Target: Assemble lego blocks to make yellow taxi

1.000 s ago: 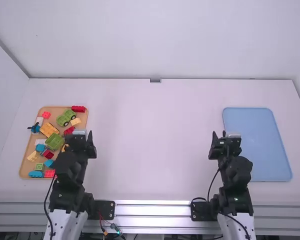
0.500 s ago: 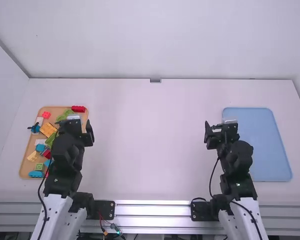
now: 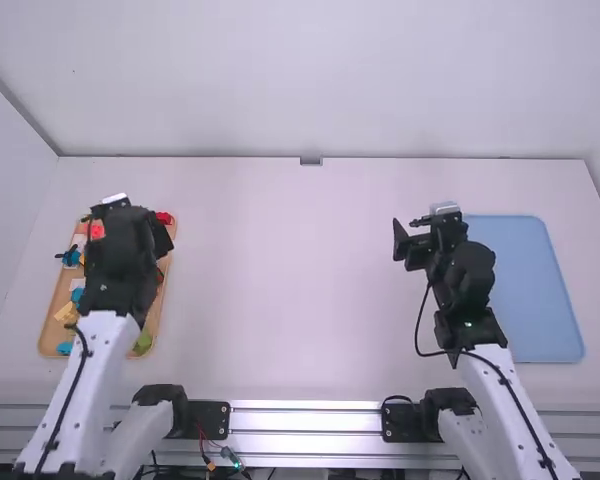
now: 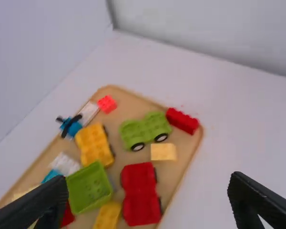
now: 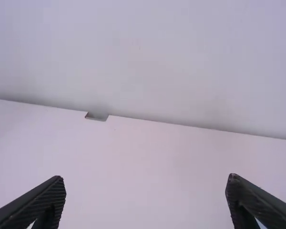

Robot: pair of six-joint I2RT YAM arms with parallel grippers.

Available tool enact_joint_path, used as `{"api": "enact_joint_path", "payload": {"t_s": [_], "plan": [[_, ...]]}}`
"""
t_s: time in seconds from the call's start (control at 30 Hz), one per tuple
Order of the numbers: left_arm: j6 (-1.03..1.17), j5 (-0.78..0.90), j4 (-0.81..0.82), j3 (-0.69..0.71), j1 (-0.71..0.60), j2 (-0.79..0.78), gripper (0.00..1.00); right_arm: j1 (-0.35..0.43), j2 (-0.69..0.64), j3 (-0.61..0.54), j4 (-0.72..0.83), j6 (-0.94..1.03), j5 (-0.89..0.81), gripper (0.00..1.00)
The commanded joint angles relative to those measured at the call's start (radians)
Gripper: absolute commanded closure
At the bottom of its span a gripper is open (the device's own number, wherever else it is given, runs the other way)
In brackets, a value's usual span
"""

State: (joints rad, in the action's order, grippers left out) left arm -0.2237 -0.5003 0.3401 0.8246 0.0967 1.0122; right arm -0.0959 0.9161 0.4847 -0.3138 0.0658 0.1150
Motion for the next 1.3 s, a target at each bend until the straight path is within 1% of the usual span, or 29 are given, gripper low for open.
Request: {"api": "enact_joint_path", "payload": {"t_s": [0.0, 0.07, 0.13, 0.17, 0.27, 0.3, 0.33, 0.4, 0.53, 0.63, 0.73, 0.87, 1.03, 1.27], "plan": [[-0.063, 0.073, 0.056, 0.120, 0.104, 0.103, 0.08, -0.007, 0.022, 0.050, -0.014, 0.008, 0.009, 0.08], [-0.070, 0.144, 0.113, 0.191, 0.179, 0.187, 0.06, -0.009, 0.040, 0.061, -0.026, 0.009, 0.012, 0.07], [-0.092, 0.181, 0.159, 0.244, 0.238, 0.257, 0.05, -0.011, 0.053, 0.069, -0.032, 0.010, 0.013, 0.05], [-0.113, 0.209, 0.205, 0.294, 0.292, 0.325, 0.04, -0.012, 0.058, 0.075, -0.035, 0.011, 0.015, 0.04], [-0.121, 0.260, 0.266, 0.371, 0.379, 0.443, 0.02, -0.016, 0.070, 0.084, -0.043, 0.012, 0.017, 0.02], [-0.117, 0.297, 0.289, 0.409, 0.422, 0.507, 0.02, -0.016, 0.076, 0.087, -0.045, 0.012, 0.018, 0.02], [-0.116, 0.303, 0.293, 0.414, 0.427, 0.515, 0.01, -0.016, 0.077, 0.088, -0.045, 0.013, 0.018, 0.02], [-0.099, 0.366, 0.317, 0.473, 0.490, 0.623, 0.01, -0.015, 0.082, 0.091, -0.044, 0.009, 0.019, 0.01], [-0.090, 0.436, 0.318, 0.532, 0.553, 0.755, 0.00, -0.026, 0.084, 0.091, -0.039, 0.010, 0.018, 0.01], [-0.083, 0.449, 0.317, 0.566, 0.579, 0.841, 0.03, -0.047, 0.083, 0.091, -0.039, 0.014, 0.019, 0.01], [-0.082, 0.452, 0.290, 0.568, 0.586, 0.881, 0.03, -0.064, 0.082, 0.091, -0.046, 0.014, 0.015, 0.01], [-0.042, 0.528, 0.249, 0.567, 0.583, 0.915, 0.11, -0.079, 0.082, 0.091, -0.051, 0.039, 0.019, 0.01], [-0.104, 0.465, 0.246, 0.539, 0.581, 0.917, 0.11, -0.082, 0.082, 0.091, -0.050, 0.047, 0.015, 0.01], [-0.101, 0.485, 0.201, 0.497, 0.583, 0.917, 0.11, -0.080, 0.082, 0.091, -0.049, 0.048, 0.016, 0.01]]}}
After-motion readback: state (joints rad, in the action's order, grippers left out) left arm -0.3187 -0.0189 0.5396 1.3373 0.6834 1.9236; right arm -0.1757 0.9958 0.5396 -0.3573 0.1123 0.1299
